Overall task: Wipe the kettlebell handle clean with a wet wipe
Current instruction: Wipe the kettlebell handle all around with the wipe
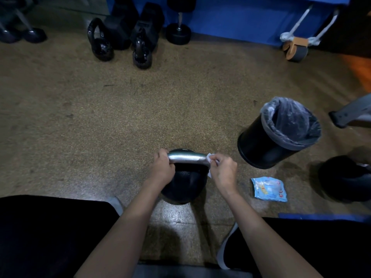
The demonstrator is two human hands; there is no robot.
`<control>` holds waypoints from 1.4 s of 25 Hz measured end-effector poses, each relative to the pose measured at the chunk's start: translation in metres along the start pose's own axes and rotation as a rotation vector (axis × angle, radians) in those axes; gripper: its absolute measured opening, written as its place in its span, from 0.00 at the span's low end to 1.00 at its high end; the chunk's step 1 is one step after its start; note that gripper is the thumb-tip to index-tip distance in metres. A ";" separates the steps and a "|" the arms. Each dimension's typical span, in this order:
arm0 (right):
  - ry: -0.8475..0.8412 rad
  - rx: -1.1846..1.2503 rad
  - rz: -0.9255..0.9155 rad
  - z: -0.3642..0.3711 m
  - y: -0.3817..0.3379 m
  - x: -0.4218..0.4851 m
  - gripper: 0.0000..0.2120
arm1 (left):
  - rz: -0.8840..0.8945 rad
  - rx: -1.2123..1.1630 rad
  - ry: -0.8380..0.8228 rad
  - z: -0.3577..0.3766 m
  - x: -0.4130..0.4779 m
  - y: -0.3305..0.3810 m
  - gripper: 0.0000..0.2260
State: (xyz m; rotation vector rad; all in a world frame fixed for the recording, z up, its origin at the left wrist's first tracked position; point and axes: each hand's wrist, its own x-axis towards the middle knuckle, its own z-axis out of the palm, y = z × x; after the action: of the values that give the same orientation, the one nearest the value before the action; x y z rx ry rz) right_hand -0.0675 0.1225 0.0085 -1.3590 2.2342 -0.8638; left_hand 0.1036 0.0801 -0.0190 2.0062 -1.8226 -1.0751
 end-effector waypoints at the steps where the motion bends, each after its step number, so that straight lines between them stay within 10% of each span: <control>1: -0.006 0.004 0.035 -0.001 0.000 0.003 0.09 | 0.003 0.004 0.001 0.000 0.000 0.000 0.15; 35: 0.078 0.064 0.032 0.010 0.009 -0.008 0.05 | -0.003 0.036 0.004 0.001 0.001 -0.001 0.16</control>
State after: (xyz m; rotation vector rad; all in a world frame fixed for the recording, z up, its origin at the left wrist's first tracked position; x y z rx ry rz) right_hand -0.0630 0.1299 -0.0048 -1.2779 2.2594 -0.9840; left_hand 0.1030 0.0793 -0.0209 2.0299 -1.8505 -1.0460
